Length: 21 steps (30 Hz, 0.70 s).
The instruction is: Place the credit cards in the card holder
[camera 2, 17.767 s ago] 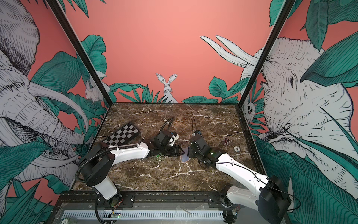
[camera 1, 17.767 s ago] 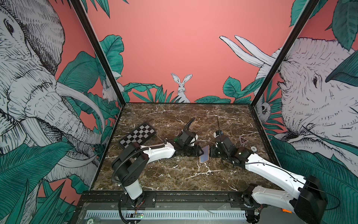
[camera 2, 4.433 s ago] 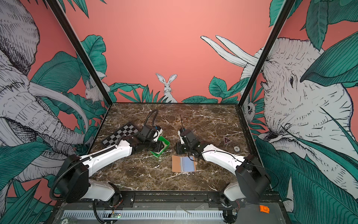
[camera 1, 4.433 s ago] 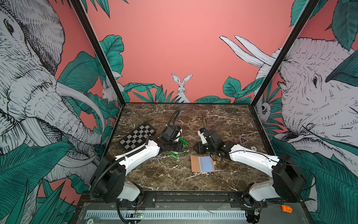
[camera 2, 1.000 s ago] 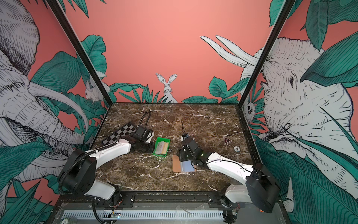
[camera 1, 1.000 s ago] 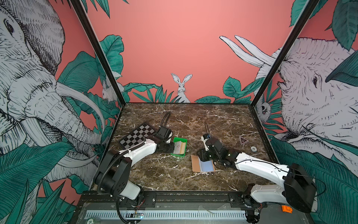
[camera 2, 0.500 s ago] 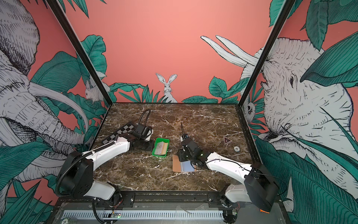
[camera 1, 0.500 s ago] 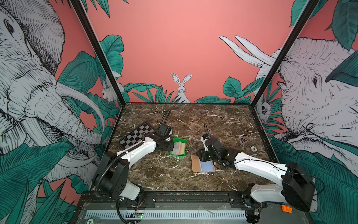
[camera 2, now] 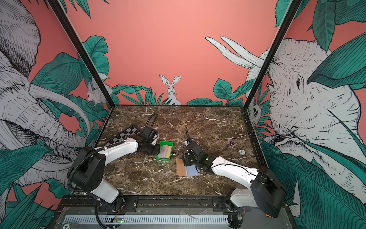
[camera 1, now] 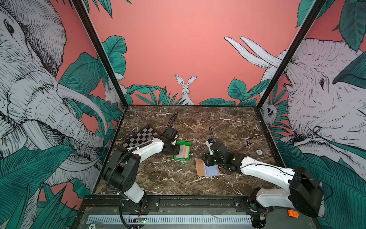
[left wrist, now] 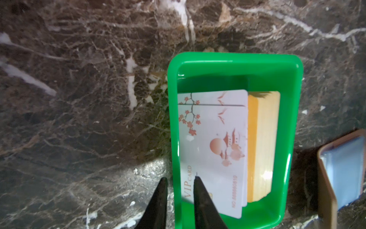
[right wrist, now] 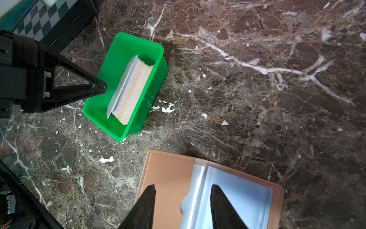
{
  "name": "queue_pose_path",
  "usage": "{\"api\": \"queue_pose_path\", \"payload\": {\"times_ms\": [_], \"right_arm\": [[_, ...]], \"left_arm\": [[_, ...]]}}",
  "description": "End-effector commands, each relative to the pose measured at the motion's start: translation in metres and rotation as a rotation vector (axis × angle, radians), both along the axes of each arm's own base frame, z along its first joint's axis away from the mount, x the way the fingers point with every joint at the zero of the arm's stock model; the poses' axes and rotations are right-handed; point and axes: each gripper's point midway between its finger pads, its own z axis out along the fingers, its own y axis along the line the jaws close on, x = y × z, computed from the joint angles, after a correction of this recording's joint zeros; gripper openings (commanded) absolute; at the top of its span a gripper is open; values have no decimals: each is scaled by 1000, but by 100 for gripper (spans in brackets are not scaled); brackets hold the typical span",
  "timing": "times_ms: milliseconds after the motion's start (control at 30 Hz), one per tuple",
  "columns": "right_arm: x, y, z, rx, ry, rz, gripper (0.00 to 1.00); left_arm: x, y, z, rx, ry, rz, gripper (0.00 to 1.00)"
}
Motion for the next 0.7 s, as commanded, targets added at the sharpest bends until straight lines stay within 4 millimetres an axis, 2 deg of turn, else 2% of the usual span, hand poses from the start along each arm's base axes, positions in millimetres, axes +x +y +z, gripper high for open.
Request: {"api": "queue_pose_path", "payload": {"times_ms": [0,233,533,667], "right_arm": [[1,1,5,17,-24,-11,45],[2,2,4,18,-22,-11,45],[2,4,2,23,-18,-7,45],[2,4,1,25,-17,-8,45]], "left_arm": [[0,-4,1,-28,7,22,23],[-6,2,-2,-41,24,101,10],[-14,15,-5,-49,23,242,5],[-14,14,-4,-82,19,294,6]]}}
